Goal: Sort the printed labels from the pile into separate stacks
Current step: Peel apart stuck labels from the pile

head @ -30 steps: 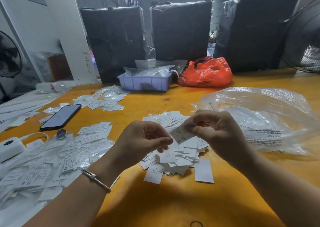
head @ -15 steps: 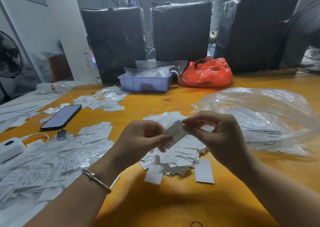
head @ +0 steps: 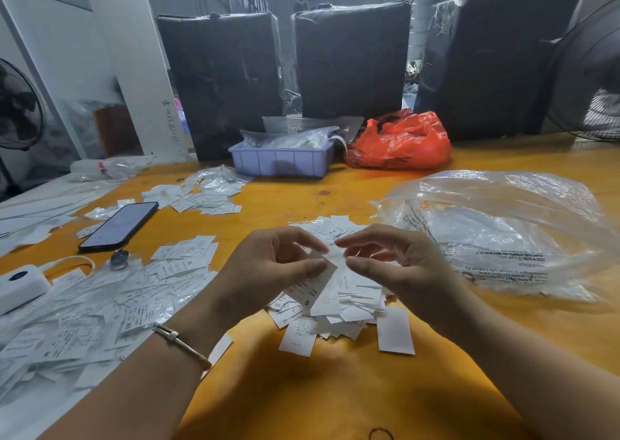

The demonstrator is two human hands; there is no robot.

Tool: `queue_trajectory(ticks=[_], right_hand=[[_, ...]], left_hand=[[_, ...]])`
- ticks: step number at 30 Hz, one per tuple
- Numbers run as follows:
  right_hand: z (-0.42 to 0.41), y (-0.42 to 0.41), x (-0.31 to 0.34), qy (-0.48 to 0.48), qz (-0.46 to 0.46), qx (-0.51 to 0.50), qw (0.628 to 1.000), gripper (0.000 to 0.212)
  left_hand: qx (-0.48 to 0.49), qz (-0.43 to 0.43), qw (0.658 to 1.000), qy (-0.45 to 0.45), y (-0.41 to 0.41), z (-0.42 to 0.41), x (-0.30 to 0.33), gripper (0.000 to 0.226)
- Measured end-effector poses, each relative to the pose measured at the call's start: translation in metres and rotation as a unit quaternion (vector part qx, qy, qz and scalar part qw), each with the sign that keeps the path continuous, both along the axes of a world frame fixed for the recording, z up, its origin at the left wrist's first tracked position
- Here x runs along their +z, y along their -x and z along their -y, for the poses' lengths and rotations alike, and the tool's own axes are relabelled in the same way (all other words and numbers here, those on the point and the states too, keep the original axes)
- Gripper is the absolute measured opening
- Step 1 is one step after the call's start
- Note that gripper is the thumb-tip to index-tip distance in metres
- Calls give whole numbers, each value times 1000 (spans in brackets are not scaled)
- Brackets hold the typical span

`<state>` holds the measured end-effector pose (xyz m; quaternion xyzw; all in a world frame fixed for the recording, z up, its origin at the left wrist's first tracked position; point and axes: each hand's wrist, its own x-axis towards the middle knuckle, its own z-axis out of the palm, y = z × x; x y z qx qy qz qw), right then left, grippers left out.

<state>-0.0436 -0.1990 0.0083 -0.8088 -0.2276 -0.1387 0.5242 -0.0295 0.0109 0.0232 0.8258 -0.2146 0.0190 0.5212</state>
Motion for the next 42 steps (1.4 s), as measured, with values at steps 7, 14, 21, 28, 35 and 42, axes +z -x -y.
queue_trajectory(ticks=[7,14,21,28,35,42], right_hand=[[-7,-3,-15,268,56,39,961,52],[-12,-3,-17,300,95,29,949,36],[-14,-1,-19,284,110,17,952,20],[-13,0,-17,254,150,-23,955,13],[-15,2,-11,220,268,-83,934,8],[4,-6,-3,197,208,-135,949,18]], left_hand=[[187,-13,982,-36,-19,-27,4,20],[331,-47,876,-347,-31,-53,1,22],[336,-3,833,-440,-28,-56,-3,6],[118,-70,980,-147,-16,-26,5,33],[-49,-197,976,-80,0,1,2,53],[26,-150,988,-14,-4,-3,0,13]])
